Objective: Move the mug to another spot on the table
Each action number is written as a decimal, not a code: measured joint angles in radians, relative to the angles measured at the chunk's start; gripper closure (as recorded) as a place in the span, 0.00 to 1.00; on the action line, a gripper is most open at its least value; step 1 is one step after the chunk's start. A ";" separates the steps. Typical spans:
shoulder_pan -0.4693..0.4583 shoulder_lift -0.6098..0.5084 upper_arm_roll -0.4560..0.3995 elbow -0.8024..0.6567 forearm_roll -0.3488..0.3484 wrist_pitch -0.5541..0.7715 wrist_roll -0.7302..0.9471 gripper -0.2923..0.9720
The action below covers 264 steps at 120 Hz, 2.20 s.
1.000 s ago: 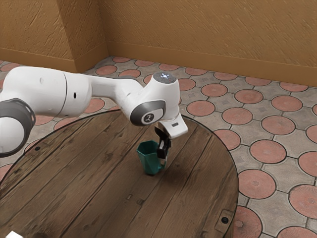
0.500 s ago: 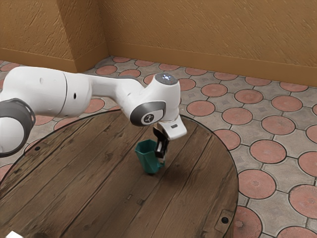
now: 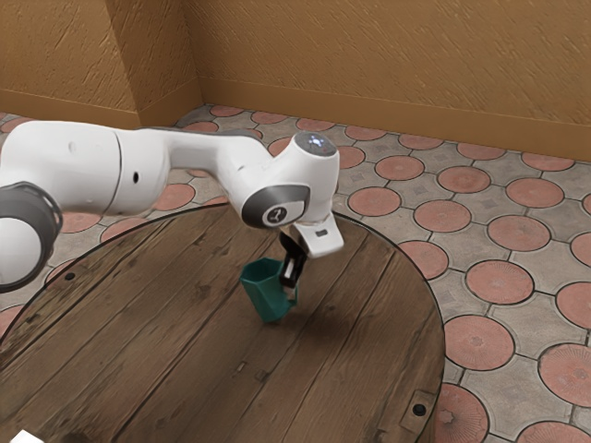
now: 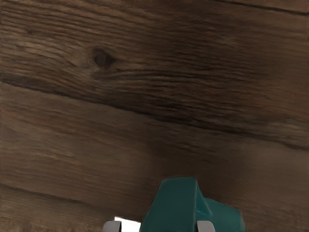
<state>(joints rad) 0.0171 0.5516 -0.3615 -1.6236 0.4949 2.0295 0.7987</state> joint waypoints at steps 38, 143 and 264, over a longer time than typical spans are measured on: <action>0.000 -0.047 -0.015 -0.009 0.009 -0.102 -0.008 0.73; -0.003 -0.135 -0.040 -0.230 0.003 -0.471 -0.161 0.75; 0.000 -0.045 0.073 -0.130 0.058 -0.460 -0.251 0.56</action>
<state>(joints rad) 0.0169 0.5061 -0.2883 -1.7537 0.5529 1.5699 0.5481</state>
